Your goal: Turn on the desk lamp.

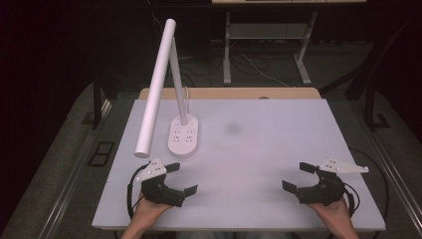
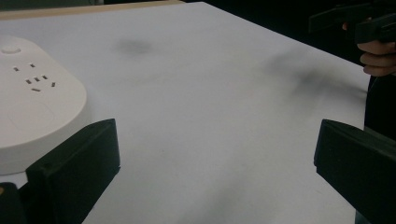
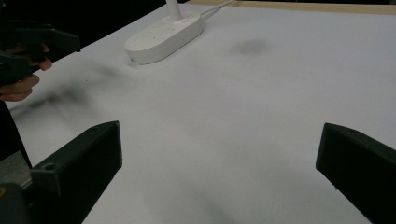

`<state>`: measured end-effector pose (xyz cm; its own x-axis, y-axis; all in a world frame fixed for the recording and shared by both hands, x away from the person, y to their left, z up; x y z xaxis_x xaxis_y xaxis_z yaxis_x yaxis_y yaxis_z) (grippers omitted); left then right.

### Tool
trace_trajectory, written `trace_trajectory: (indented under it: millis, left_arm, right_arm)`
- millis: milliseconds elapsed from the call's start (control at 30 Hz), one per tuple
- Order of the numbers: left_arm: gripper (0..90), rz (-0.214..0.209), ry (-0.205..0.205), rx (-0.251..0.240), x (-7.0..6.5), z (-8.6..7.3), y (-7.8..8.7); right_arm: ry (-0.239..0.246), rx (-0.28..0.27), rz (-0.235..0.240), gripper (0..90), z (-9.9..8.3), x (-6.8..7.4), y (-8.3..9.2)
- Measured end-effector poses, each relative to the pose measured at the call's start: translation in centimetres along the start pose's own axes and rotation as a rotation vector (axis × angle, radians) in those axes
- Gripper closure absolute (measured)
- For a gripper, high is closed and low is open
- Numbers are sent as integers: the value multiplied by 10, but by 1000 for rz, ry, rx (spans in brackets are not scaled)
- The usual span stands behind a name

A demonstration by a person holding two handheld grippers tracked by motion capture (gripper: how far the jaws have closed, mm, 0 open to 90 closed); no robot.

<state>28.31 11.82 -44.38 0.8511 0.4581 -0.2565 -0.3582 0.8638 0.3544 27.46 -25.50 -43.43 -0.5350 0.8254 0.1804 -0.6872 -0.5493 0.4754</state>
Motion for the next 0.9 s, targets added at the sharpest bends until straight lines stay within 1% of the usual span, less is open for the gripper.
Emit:
trace_trajectory:
  millis: [233,400,500,667,900]
  left_arm:
    - [0,0,4,-4,1,0,1]
    - [0,-1,6,2,1,-1,0]
    - [0,1,5,4,1,-1,0]
    - [0,-1,0,11,0,-2,0]
    - [0,6,4,12,1,-2,0]
  right_arm:
    - [3,9,3,1,0,0,0]
    - [1,8,6,1,0,-1,1]
    - [-1,19,11,1,-1,-1,-1]
    - [10,35,18,1,-2,1,-3]
    - [21,53,22,1,0,2,-6]
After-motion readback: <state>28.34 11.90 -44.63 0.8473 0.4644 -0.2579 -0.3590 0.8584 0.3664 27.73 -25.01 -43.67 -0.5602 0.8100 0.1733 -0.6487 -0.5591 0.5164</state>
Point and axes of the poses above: each handheld gripper's, and its own axes: y roughly backward along the jaws, z roughly out of its top, x roughly to its left, the point moved 6 cm from there along -y, roughly forward along the jaws, and after that the axes turned 9 degrees about -z, right-handed, at the moved point
